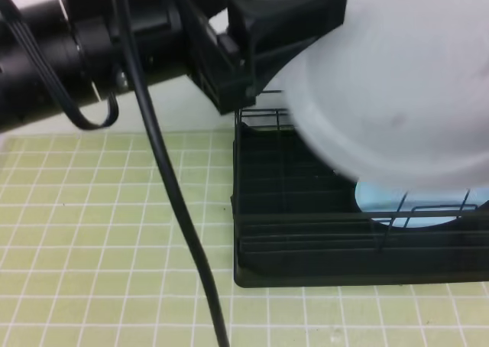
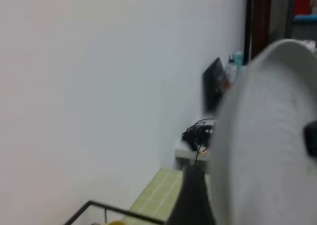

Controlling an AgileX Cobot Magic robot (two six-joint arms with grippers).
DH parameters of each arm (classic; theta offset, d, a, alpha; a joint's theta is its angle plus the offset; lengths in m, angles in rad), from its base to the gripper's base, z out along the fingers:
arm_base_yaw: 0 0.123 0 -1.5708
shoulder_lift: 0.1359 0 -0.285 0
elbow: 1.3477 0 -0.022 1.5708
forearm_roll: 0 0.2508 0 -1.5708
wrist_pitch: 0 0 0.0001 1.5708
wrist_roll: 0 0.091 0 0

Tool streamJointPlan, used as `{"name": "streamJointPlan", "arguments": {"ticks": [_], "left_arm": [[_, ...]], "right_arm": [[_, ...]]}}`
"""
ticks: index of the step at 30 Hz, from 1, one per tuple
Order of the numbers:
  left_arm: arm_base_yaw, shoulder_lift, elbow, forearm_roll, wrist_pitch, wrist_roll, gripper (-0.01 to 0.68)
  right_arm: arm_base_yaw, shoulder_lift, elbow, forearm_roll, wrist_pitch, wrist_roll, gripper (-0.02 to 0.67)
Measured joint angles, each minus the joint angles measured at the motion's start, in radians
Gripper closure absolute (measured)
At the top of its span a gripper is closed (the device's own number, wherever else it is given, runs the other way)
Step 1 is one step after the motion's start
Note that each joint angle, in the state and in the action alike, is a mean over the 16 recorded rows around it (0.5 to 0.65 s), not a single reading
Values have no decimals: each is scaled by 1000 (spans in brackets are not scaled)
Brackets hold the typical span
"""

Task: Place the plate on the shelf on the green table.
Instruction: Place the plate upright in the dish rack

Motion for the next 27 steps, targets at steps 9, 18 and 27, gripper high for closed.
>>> {"name": "streamJointPlan", "arguments": {"ticks": [9,18,27], "left_arm": [[0,-38,-48,15,-30,-67,254],[0,-159,-56,100,-289,-104,527],[0,-376,68,163,-755,-53,666]], "right_arm": [[0,0,-99,-1,-166,-262,535],[0,0,-162,-139,-278,-498,536],[-1,43,-267,-607,-107,-353,544]]}}
